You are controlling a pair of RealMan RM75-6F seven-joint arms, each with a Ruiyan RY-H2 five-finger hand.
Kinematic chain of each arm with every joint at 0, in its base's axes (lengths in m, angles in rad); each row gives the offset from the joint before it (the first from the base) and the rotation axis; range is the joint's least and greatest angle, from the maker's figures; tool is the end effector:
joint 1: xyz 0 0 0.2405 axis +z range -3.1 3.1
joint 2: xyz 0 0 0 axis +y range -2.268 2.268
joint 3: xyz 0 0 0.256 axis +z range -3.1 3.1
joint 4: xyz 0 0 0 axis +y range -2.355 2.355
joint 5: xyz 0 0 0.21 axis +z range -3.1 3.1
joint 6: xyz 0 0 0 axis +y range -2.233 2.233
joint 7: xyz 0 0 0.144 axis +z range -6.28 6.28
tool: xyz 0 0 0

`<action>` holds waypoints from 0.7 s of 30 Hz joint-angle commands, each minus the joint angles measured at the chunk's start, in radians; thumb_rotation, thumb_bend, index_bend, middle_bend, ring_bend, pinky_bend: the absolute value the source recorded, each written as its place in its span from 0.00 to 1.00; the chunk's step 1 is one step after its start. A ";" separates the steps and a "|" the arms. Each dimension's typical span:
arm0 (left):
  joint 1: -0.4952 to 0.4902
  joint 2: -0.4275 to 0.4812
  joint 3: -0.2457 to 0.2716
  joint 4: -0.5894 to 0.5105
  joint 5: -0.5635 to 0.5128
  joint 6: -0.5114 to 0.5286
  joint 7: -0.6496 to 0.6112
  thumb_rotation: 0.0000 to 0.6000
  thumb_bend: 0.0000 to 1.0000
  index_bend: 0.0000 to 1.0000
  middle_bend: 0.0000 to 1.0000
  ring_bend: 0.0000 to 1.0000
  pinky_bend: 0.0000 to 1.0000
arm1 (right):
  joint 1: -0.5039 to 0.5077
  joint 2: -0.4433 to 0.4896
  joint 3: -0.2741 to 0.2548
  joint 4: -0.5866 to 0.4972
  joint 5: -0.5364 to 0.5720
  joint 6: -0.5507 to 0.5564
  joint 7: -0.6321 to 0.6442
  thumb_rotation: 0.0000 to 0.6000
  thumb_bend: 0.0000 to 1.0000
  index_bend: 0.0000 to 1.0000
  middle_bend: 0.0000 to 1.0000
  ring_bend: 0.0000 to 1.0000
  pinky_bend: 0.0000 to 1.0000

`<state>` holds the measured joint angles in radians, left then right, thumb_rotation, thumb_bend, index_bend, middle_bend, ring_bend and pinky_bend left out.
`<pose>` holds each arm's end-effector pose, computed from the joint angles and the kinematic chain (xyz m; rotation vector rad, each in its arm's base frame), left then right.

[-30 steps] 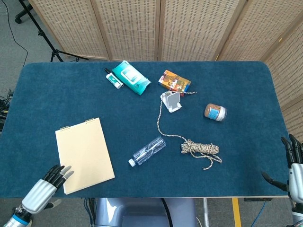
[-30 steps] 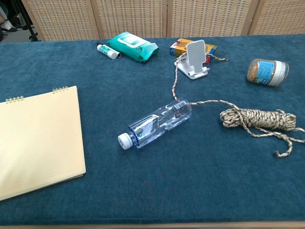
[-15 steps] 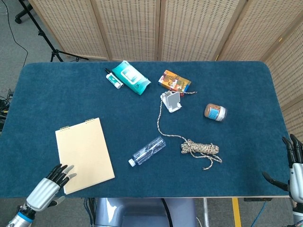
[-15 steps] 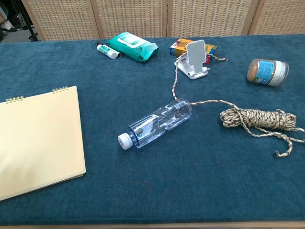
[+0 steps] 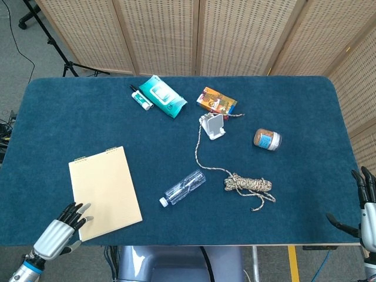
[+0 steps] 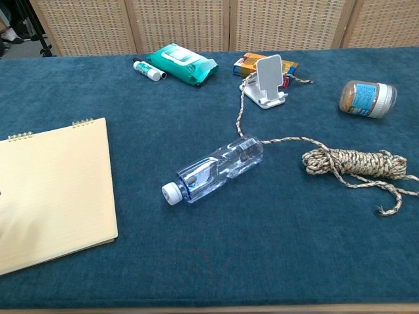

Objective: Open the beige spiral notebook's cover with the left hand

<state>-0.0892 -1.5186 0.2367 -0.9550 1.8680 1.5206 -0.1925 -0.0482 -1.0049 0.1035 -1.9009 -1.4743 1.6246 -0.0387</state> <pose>-0.3494 0.1180 0.0306 -1.9534 -0.8997 -0.8968 -0.2758 -0.1495 0.1977 1.1488 -0.9443 1.0075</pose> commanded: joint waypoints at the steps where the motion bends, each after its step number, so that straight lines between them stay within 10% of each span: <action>1: -0.001 -0.003 0.000 0.006 -0.003 0.004 -0.008 1.00 0.24 0.27 0.00 0.00 0.00 | 0.000 0.000 -0.001 0.000 0.000 -0.001 -0.001 1.00 0.13 0.04 0.00 0.00 0.00; 21: -0.003 -0.020 0.007 0.036 -0.017 -0.002 -0.019 1.00 0.25 0.28 0.00 0.00 0.00 | 0.000 -0.001 -0.001 -0.002 0.000 -0.001 -0.006 1.00 0.13 0.04 0.00 0.00 0.00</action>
<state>-0.0927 -1.5373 0.2438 -0.9205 1.8523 1.5201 -0.2107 -0.0482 -1.0061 0.1024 -1.9025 -1.4743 1.6240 -0.0448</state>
